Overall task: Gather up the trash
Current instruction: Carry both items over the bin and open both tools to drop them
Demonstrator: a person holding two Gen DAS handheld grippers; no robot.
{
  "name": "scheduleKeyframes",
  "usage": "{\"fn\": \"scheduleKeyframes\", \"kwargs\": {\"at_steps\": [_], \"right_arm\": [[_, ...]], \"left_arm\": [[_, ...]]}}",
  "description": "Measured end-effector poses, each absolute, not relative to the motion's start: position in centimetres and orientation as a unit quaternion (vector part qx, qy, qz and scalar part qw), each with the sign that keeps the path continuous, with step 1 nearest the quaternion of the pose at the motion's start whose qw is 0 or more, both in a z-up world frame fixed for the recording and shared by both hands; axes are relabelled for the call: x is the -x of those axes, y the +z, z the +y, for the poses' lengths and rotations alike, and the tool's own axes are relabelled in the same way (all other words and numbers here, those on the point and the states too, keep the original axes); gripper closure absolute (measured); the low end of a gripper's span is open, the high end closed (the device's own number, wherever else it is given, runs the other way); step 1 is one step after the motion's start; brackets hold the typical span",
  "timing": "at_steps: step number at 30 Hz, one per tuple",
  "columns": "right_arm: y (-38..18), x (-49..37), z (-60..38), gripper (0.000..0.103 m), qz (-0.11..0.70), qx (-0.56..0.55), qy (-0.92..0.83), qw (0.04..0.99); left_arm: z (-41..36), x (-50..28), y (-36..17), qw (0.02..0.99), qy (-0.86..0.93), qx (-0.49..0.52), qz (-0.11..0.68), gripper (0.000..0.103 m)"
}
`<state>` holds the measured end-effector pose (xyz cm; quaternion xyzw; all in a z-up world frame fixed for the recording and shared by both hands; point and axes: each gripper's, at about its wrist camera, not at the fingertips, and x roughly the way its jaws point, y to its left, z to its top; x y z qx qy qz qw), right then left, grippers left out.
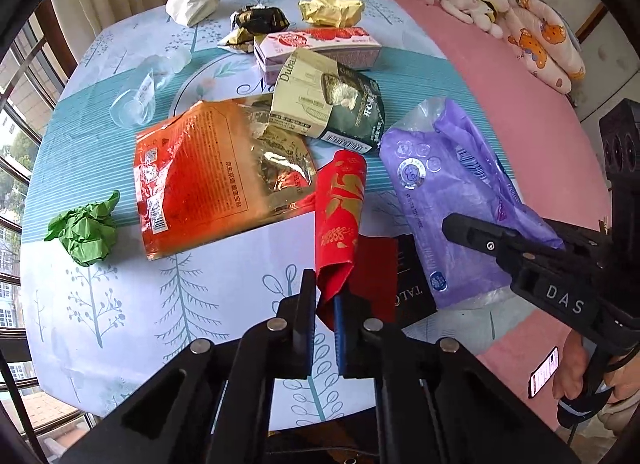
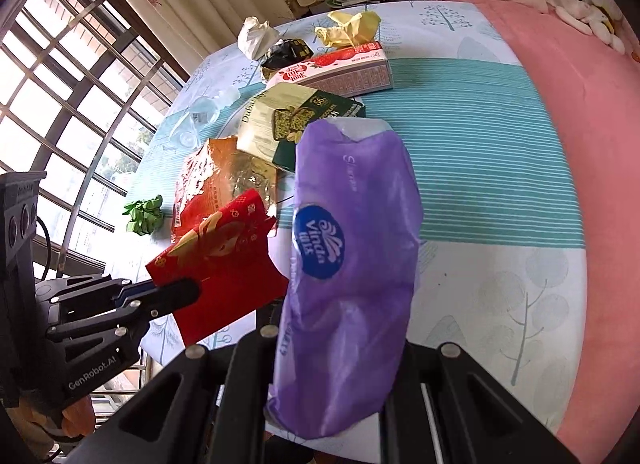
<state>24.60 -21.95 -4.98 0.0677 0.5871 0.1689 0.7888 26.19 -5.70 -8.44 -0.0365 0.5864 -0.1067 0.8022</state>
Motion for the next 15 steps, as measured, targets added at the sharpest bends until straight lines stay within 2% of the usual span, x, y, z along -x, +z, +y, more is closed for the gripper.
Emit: {"fn": "scheduleKeyframes", "kwargs": {"at_steps": [7, 15], "right_arm": [[-2.9, -22.4, -20.8, 0.092, 0.571, -0.066, 0.158, 0.803], [0.3, -16.1, -18.1, 0.092, 0.537, -0.091, 0.113, 0.831]], "left_arm": [[-4.8, -24.0, -5.9, 0.818, -0.132, 0.039, 0.558, 0.098], [-2.1, -19.1, -2.8, 0.831, -0.182, 0.019, 0.525, 0.099]]}}
